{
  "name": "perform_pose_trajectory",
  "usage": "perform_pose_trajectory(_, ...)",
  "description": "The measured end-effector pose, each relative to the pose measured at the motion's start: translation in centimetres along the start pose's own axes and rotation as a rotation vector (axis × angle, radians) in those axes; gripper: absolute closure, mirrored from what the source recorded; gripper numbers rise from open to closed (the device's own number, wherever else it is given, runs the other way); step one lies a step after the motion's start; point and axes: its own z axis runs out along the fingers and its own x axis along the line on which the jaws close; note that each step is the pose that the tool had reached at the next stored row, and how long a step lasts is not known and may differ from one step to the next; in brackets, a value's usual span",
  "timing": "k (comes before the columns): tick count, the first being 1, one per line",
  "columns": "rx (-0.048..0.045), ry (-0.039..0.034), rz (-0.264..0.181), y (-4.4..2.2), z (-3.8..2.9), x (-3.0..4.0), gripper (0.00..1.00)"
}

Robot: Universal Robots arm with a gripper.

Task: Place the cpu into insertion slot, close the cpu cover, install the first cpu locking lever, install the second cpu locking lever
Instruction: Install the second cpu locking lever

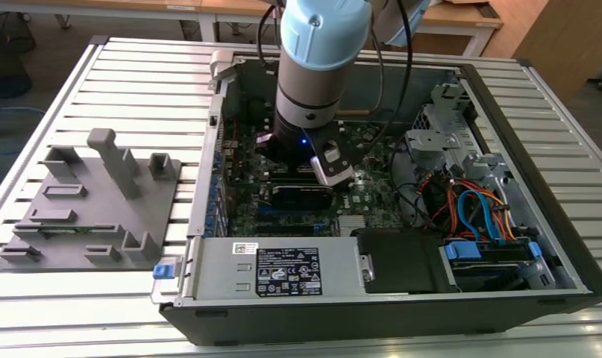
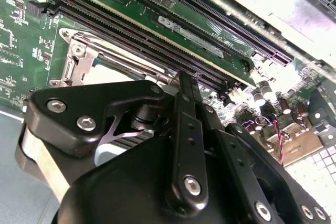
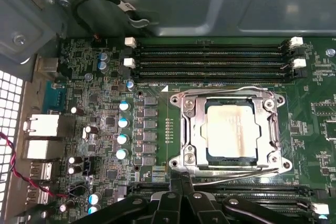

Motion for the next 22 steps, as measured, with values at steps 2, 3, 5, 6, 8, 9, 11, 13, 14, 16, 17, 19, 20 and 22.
perform_pose_trajectory(2, -0.0004, 0.0001, 0.000, -0.09, -0.02, 0.00, 0.90)
perform_pose_trajectory(3, -0.0005, 0.0000, 0.000, -0.13, -0.03, 0.00, 0.90)
perform_pose_trajectory(5, -0.0015, 0.0000, 0.000, -0.17, -0.04, 0.01, 0.90)
perform_pose_trajectory(6, -0.0027, 0.0001, 0.000, -0.18, -0.03, 0.00, 0.90)
perform_pose_trajectory(8, -0.0044, 0.0000, 0.000, -0.19, 0.02, 0.00, 0.90)
perform_pose_trajectory(9, -0.0053, 0.0001, 0.000, -0.21, 0.09, 0.00, 0.90)
perform_pose_trajectory(11, -0.0082, 0.0002, 0.000, -0.25, 0.21, 0.00, 0.90)
perform_pose_trajectory(13, -0.0121, 0.0002, 0.000, -0.26, 0.31, 0.00, 0.90)
perform_pose_trajectory(14, -0.0145, 0.0002, 0.000, -0.27, 0.34, 0.00, 0.90)
perform_pose_trajectory(16, -0.0211, 0.0004, -0.001, -0.28, 0.39, 0.01, 0.90)
perform_pose_trajectory(17, -0.0238, 0.0003, -0.001, -0.29, 0.42, 0.02, 0.90)
perform_pose_trajectory(19, -0.0288, 0.0005, -0.001, -0.30, 0.49, 0.03, 0.90)
perform_pose_trajectory(20, -0.0314, 0.0005, -0.001, -0.31, 0.52, 0.04, 0.90)
perform_pose_trajectory(22, -0.0361, 0.0006, -0.001, -0.32, 0.57, 0.05, 0.90)
